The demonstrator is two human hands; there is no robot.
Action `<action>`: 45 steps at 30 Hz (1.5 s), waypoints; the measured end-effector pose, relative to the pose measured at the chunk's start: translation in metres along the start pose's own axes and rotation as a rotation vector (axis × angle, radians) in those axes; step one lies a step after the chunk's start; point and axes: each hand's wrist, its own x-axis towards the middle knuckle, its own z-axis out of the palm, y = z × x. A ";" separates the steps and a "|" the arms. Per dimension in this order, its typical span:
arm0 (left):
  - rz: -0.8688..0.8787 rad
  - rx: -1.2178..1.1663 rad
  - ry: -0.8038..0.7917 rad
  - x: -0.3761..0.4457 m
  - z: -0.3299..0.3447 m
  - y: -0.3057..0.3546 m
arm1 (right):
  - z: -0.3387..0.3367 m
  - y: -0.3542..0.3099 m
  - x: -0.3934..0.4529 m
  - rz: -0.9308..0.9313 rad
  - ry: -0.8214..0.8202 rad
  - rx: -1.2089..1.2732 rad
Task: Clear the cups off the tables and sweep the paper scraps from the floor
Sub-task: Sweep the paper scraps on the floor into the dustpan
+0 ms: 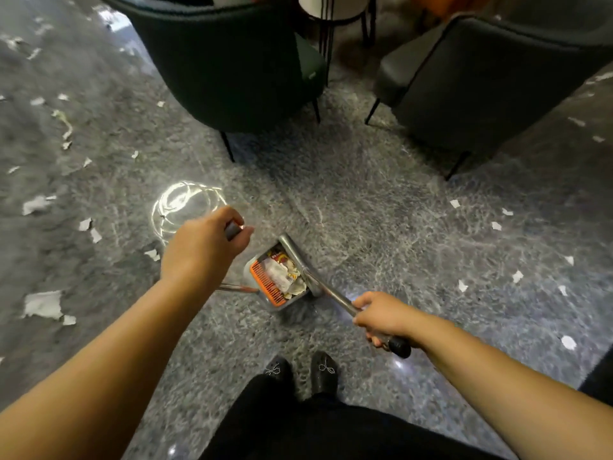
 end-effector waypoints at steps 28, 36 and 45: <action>-0.534 -0.053 0.414 0.051 -0.194 -0.329 | 0.199 -0.390 0.109 -0.229 -0.216 -0.445; -0.620 -0.019 0.466 0.135 -0.230 -0.407 | 0.228 -0.519 0.178 -0.297 -0.251 -0.613; -0.747 -0.014 0.534 0.237 -0.295 -0.490 | 0.254 -0.704 0.235 -0.336 -0.334 -0.687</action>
